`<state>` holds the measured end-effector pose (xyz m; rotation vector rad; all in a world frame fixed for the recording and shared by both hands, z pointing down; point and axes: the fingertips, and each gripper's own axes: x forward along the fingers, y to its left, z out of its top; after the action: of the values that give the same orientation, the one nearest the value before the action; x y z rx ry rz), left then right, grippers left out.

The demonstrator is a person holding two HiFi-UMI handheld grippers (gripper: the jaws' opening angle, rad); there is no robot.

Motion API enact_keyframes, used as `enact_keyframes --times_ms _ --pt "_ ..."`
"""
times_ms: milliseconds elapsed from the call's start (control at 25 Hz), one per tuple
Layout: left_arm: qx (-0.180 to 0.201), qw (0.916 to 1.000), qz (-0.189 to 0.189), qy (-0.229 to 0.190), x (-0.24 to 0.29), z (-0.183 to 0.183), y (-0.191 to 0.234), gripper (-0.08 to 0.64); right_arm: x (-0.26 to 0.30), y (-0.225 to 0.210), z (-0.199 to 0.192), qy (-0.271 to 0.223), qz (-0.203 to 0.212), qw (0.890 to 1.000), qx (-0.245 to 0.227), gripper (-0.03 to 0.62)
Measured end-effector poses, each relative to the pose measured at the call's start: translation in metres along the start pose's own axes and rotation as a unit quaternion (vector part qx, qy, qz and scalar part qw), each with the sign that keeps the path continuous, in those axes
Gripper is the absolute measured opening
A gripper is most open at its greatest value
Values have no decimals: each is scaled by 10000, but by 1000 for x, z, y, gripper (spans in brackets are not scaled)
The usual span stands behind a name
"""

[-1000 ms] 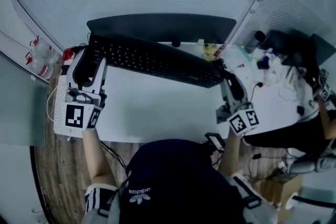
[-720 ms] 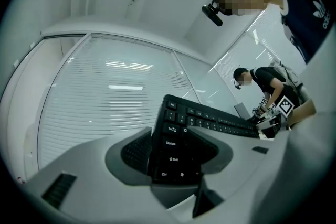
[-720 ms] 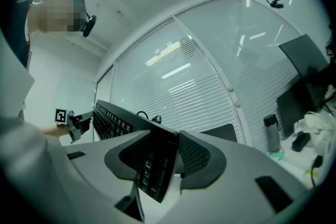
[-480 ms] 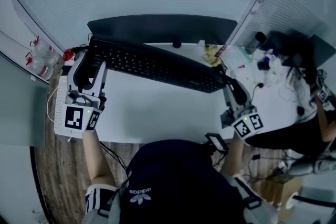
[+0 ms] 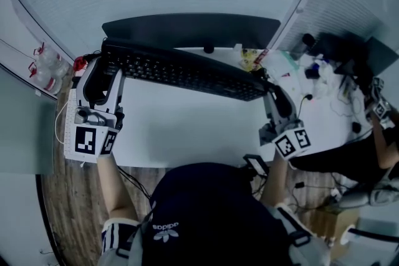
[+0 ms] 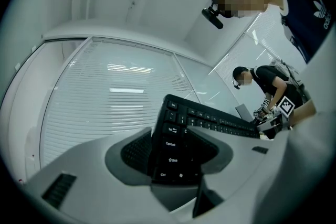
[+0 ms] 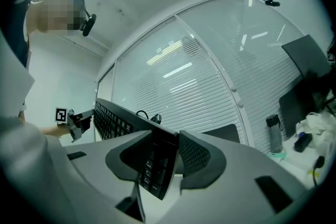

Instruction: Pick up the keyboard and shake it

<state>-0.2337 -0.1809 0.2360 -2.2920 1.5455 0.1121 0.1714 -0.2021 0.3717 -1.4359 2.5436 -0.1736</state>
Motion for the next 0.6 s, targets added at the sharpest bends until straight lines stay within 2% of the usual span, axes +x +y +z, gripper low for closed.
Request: enact_keyframes --times_ms 160,400,600 --pt "50 10000 1 -5 -2 4 1 207 -3 0 -1 -63 -22 9999 147 146" --pt "65 10000 -5 -52 -2 8 3 207 1 7 8 29 65 9999 -127 146" --pt "41 10000 -25 -83 -2 8 3 206 0 5 10 -65 24 9999 -95 146"
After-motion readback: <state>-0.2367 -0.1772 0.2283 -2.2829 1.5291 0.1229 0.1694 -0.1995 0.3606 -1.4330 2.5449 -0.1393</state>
